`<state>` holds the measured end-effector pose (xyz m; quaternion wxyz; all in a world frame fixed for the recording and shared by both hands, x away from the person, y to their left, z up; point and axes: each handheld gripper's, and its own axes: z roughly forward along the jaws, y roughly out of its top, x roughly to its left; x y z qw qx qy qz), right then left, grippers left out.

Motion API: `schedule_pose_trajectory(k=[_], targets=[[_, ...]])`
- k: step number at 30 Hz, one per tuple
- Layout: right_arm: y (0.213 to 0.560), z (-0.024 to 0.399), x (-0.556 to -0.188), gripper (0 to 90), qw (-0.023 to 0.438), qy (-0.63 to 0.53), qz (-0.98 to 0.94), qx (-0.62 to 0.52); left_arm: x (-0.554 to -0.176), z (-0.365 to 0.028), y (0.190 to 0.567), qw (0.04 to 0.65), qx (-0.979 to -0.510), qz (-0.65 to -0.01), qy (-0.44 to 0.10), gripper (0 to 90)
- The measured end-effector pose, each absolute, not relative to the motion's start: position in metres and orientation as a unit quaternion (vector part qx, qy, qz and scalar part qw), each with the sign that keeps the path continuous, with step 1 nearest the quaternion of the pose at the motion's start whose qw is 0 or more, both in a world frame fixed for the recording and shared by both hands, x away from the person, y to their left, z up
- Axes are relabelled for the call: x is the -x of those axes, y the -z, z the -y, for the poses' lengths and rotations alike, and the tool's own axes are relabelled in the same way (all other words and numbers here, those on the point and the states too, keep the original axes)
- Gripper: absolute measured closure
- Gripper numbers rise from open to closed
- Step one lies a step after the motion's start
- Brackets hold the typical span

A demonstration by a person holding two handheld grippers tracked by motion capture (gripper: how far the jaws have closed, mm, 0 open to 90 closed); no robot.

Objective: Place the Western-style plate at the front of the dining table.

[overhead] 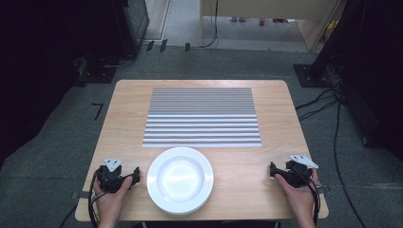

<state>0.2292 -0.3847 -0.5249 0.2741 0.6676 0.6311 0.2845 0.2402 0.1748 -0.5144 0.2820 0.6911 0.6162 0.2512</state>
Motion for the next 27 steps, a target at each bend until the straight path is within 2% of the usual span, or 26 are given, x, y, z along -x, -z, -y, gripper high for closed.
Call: schedule_pose_trajectory(k=[6, 12, 18, 27], targets=[[0.522, 0.381, -0.228, 13.8, 0.263, -0.295, -0.626, -0.672, -0.234, -0.176, 0.509, 0.313, -0.681, -0.62, -0.231, 13.5], [0.511, 0.374, -0.222, 15.0, 0.271, -0.316, -0.622, -0.663, -0.222, -0.174, 0.5, 0.337, -0.673, -0.611, -0.247, 13.5], [0.499, 0.356, -0.217, 15.9, 0.282, -0.341, -0.632, -0.636, -0.212, -0.173, 0.486, 0.389, -0.642, -0.61, -0.251, 13.5], [0.488, 0.334, -0.211, 16.1, 0.288, -0.352, -0.65, -0.609, -0.205, -0.159, 0.483, 0.386, -0.659, -0.596, -0.248, 13.5]])
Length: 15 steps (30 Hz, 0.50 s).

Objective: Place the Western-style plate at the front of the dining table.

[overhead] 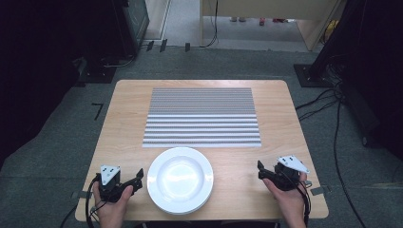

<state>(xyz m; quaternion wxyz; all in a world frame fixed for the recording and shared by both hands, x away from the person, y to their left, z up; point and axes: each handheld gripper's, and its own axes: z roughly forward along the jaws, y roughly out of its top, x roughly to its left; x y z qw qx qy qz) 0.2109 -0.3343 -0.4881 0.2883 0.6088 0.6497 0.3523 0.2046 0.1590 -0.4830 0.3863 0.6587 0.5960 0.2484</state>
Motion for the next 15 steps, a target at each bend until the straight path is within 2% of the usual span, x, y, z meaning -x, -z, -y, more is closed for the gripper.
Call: schedule_pose_trajectory(k=[4, 5, 7, 15], targets=[[0.486, 0.331, -0.209, 16.9, 0.286, -0.359, -0.649, -0.607, -0.202, -0.157, 0.482, 0.391, -0.659, -0.594, -0.244, 13.5], [0.483, 0.33, -0.208, 20.5, 0.265, -0.378, -0.638, -0.616, -0.201, -0.155, 0.481, 0.399, -0.658, -0.593, -0.237, 13.6], [0.482, 0.33, -0.207, 20.8, 0.255, -0.387, -0.635, -0.619, -0.199, -0.154, 0.48, 0.403, -0.657, -0.592, -0.236, 13.5], [0.475, 0.308, -0.203, 24.3, 0.246, -0.397, -0.647, -0.603, -0.192, -0.143, 0.477, 0.415, -0.664, -0.577, -0.234, 13.8]])
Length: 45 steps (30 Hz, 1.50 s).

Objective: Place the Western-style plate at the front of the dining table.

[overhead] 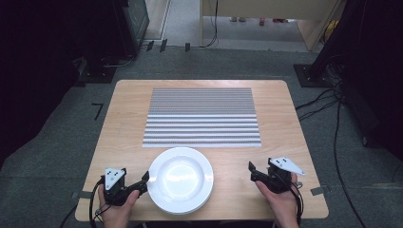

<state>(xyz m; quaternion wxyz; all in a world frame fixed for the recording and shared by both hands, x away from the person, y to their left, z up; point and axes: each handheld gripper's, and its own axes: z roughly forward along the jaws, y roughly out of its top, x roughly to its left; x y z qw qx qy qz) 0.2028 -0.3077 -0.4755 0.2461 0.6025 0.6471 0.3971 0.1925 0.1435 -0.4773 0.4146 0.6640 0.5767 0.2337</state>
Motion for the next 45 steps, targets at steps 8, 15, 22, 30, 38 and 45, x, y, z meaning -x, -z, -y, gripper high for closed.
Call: schedule_pose_trajectory(k=[8, 15, 22, 30, 38, 45], targets=[[0.472, 0.285, -0.207, 27.2, 0.232, -0.411, -0.659, -0.585, -0.189, -0.14, 0.477, 0.418, -0.669, -0.57, -0.23, 13.8], [0.466, 0.264, -0.211, 28.8, 0.234, -0.418, -0.672, -0.565, -0.187, -0.137, 0.477, 0.419, -0.676, -0.563, -0.224, 14.0], [0.464, 0.244, -0.216, 30.1, 0.227, -0.427, -0.68, -0.552, -0.187, -0.137, 0.477, 0.421, -0.675, -0.563, -0.223, 14.0], [0.462, 0.227, -0.218, 31.8, 0.217, -0.434, -0.689, -0.539, -0.187, -0.133, 0.479, 0.42, -0.683, -0.556, -0.218, 14.3], [0.462, 0.209, -0.221, 32.5, 0.203, -0.435, -0.702, -0.527, -0.185, -0.132, 0.479, 0.428, -0.684, -0.551, -0.213, 14.3], [0.458, 0.196, -0.226, 38.2, 0.185, -0.445, -0.709, -0.514, -0.183, -0.129, 0.478, 0.436, -0.689, -0.54, -0.208, 14.3]])
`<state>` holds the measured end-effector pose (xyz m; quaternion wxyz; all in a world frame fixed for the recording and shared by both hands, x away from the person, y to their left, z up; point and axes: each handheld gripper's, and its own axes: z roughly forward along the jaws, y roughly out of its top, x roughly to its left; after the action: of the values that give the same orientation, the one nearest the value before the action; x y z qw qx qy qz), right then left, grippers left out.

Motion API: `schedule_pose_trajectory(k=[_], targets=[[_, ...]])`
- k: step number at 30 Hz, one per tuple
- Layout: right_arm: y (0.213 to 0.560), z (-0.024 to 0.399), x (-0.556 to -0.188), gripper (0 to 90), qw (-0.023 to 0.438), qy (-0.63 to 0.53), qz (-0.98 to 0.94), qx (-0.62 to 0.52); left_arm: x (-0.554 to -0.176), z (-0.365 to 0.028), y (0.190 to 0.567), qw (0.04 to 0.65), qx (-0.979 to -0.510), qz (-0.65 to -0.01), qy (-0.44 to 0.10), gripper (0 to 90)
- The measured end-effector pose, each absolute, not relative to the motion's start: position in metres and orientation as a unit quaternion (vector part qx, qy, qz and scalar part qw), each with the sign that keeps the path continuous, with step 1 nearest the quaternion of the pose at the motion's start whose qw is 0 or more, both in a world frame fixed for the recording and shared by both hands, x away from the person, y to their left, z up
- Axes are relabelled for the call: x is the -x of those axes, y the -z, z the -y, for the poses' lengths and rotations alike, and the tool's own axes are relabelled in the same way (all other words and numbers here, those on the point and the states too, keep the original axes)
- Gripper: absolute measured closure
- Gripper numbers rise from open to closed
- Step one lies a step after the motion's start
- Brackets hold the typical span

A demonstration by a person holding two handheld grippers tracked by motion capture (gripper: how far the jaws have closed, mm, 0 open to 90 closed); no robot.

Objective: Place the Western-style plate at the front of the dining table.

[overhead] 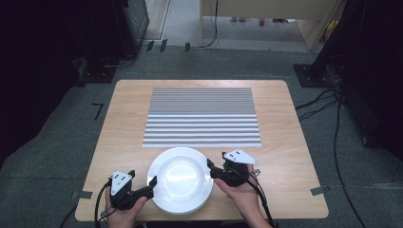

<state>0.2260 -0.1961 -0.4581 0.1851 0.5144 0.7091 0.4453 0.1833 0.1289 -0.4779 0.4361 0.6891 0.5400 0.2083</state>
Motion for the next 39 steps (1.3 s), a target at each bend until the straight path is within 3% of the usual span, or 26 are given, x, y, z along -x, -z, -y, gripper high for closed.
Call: schedule_pose_trajectory(k=[5, 9, 13, 22, 39], targets=[[0.456, 0.187, -0.228, 41.6, 0.178, -0.454, -0.716, -0.499, -0.182, -0.127, 0.478, 0.444, -0.694, -0.532, -0.195, 16.4], [0.466, 0.188, -0.225, 46.0, 0.164, -0.449, -0.721, -0.502, -0.181, -0.123, 0.479, 0.445, -0.706, -0.518, -0.185, 27.7], [0.473, 0.193, -0.224, 53.6, 0.148, -0.452, -0.724, -0.5, -0.181, -0.118, 0.48, 0.436, -0.716, -0.514, -0.182, 31.1], [0.485, 0.205, -0.216, 59.8, 0.111, -0.449, -0.736, -0.495, -0.182, -0.115, 0.484, 0.419, -0.729, -0.513, -0.174, 36.2], [0.491, 0.206, -0.215, 61.2, 0.081, -0.467, -0.751, -0.459, -0.184, -0.116, 0.488, 0.405, -0.736, -0.517, -0.166, 42.3]])
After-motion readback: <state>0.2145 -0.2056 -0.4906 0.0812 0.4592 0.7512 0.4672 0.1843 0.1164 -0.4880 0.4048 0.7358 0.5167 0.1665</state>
